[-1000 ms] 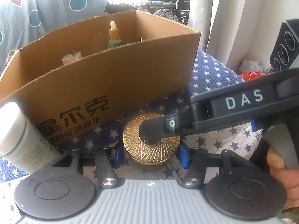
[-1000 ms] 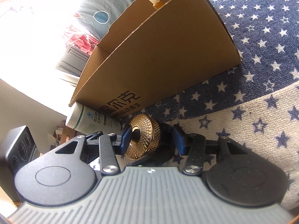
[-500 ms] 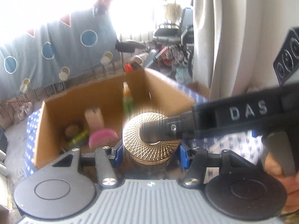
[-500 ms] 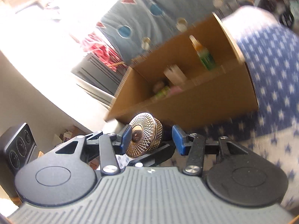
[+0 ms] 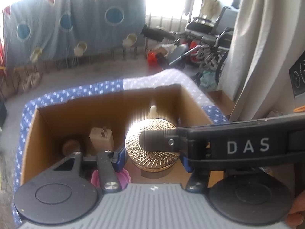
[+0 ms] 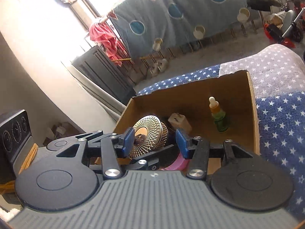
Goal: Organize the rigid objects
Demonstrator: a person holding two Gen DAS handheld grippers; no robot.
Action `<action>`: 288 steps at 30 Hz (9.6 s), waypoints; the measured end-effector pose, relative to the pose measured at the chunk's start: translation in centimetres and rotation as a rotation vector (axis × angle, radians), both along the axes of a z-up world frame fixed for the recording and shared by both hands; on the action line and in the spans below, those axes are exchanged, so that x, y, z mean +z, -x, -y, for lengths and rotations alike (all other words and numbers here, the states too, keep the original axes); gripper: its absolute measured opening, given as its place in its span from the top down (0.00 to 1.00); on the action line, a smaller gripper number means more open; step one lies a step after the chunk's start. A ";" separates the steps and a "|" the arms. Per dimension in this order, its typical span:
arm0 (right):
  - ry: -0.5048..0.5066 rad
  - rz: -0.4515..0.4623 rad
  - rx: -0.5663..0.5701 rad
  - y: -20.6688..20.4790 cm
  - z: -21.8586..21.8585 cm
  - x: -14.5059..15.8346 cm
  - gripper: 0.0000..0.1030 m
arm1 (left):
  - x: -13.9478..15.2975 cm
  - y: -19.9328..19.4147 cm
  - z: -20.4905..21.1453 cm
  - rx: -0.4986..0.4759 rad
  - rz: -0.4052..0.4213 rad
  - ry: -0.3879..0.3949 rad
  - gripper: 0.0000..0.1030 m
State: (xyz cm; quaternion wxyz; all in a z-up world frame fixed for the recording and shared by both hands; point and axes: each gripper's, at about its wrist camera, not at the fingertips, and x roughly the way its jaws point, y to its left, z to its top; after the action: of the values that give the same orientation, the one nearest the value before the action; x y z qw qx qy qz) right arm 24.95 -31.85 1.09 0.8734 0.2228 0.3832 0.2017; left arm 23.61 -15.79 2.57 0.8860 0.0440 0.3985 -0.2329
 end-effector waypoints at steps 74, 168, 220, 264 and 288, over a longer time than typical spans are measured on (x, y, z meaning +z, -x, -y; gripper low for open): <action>-0.194 0.133 -0.184 16.1 -2.2 1.6 0.15 | 2.8 11.2 -9.3 -0.015 0.145 0.020 0.10; -0.268 -0.046 -0.223 14.3 -2.4 -10.2 0.46 | -6.1 13.0 -3.8 -0.201 0.059 -0.097 0.48; -0.384 -0.295 -0.180 20.8 -2.6 -14.3 0.33 | -7.0 15.8 -11.3 -0.258 -0.205 -0.067 0.33; -0.623 -0.393 -0.123 17.6 -4.5 -17.8 0.30 | -7.3 13.2 -11.8 -0.248 -0.276 -0.095 0.35; -0.719 -0.329 -0.111 17.3 -4.0 -15.7 0.30 | -2.8 12.8 -9.0 -0.276 -0.103 -0.069 0.49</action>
State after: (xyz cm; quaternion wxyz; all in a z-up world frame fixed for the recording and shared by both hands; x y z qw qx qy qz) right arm 7.68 -27.87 -14.65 0.6762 0.5640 0.4105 0.2370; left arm 10.80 -6.82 -0.22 0.8219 0.1167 0.4415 -0.3406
